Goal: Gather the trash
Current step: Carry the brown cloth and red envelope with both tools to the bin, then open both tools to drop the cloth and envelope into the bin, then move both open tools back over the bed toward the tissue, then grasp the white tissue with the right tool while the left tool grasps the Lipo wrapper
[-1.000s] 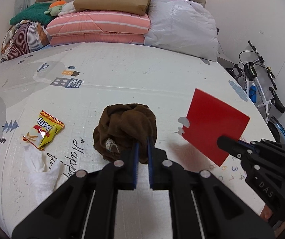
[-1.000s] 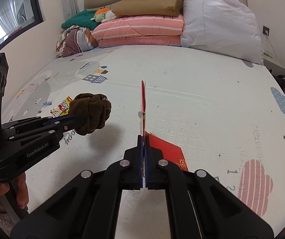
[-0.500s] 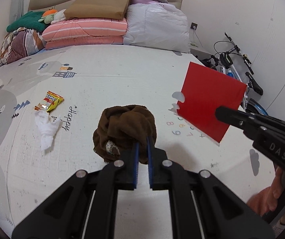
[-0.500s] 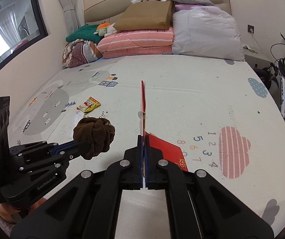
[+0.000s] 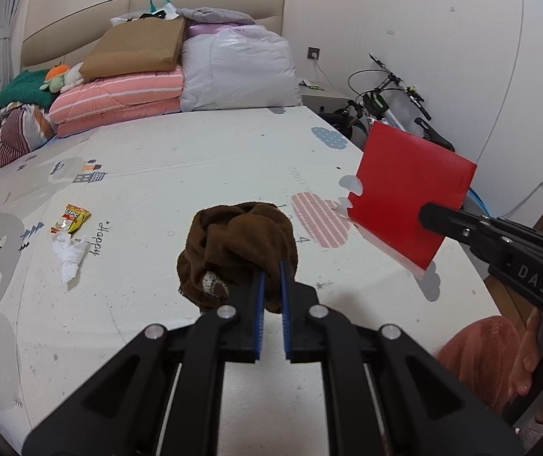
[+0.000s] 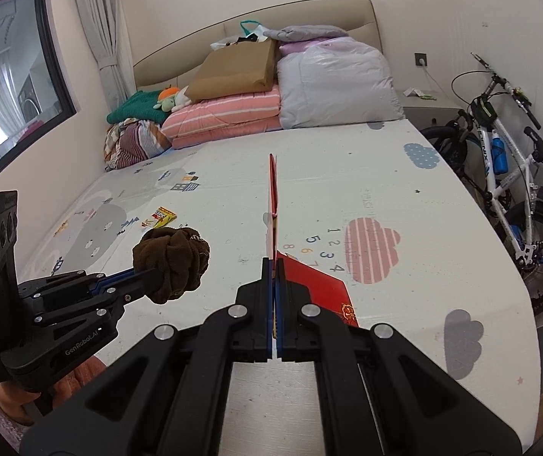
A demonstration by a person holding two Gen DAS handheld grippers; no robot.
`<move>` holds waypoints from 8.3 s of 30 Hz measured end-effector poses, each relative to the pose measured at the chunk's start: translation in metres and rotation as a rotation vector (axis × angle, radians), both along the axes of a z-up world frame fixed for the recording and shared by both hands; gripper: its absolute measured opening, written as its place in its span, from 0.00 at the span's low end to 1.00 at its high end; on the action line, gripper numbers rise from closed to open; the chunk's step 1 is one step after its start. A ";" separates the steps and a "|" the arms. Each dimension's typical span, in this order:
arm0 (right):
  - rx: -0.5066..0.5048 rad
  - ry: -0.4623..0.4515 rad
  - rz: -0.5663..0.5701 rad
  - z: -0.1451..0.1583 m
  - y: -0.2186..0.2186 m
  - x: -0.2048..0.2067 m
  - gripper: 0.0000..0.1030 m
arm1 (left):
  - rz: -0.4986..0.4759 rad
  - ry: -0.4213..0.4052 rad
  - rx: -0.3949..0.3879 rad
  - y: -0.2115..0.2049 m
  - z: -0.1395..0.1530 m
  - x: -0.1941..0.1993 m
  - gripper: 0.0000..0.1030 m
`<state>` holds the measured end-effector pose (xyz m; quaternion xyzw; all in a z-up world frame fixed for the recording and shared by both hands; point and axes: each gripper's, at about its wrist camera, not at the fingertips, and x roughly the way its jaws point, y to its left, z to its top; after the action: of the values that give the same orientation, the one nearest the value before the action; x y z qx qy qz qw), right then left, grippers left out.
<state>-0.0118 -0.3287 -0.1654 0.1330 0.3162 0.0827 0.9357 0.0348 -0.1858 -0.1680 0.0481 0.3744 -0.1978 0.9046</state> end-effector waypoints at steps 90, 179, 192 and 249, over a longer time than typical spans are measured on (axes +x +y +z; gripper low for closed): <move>0.120 0.003 -1.237 -0.239 -0.506 -0.217 0.59 | -1.007 0.102 0.184 -0.636 -0.193 -0.061 0.08; -0.139 -0.112 0.311 0.006 0.219 0.135 0.66 | 0.469 -0.003 0.024 0.235 -0.020 0.065 0.72; -0.193 -0.018 0.414 -0.081 0.347 0.220 0.66 | 0.578 0.077 0.015 0.341 -0.091 0.114 0.72; -0.160 0.088 0.314 -0.158 0.302 0.352 0.19 | 0.275 0.067 0.015 0.274 -0.169 0.297 0.47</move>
<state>0.3405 -0.0265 -0.3237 0.0105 0.3791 0.1967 0.9041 0.3319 0.0886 -0.3369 -0.0036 0.4090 -0.0705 0.9098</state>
